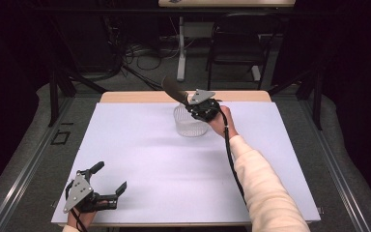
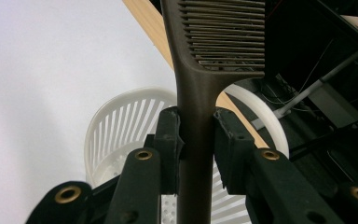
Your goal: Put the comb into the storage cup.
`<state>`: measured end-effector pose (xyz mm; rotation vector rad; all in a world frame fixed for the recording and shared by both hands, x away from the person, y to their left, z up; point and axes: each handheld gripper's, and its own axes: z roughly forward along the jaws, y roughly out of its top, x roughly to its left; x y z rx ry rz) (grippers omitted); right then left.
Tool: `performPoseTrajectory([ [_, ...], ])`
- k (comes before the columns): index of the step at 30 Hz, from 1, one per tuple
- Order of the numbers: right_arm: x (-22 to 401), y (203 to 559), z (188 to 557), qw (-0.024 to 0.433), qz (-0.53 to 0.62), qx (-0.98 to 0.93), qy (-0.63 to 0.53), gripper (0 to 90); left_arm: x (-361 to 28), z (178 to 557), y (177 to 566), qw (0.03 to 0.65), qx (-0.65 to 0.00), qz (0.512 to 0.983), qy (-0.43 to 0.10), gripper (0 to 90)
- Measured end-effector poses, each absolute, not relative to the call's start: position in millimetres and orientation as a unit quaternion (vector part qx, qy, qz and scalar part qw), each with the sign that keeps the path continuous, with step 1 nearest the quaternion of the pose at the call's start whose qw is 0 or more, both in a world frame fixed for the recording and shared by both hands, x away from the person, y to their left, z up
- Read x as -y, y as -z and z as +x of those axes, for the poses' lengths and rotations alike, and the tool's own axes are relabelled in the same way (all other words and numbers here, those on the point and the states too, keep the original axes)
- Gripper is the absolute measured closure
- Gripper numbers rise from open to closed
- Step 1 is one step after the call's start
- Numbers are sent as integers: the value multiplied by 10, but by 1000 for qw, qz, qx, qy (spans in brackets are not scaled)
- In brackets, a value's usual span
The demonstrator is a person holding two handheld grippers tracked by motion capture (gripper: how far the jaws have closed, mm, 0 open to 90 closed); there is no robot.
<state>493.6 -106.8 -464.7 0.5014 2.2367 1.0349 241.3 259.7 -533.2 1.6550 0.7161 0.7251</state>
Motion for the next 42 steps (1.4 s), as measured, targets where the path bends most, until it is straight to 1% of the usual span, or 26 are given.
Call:
performPoseTrajectory([
  [17, 1056, 4725, 4939, 304, 193, -849, -386, 721, -2595, 2414, 5332, 564, -304, 704, -308, 2],
  [42, 1039, 4868, 4970, 286, 199, -858, -378, 720, -2600, 2414, 5332, 563, -305, 703, -309, 2],
])
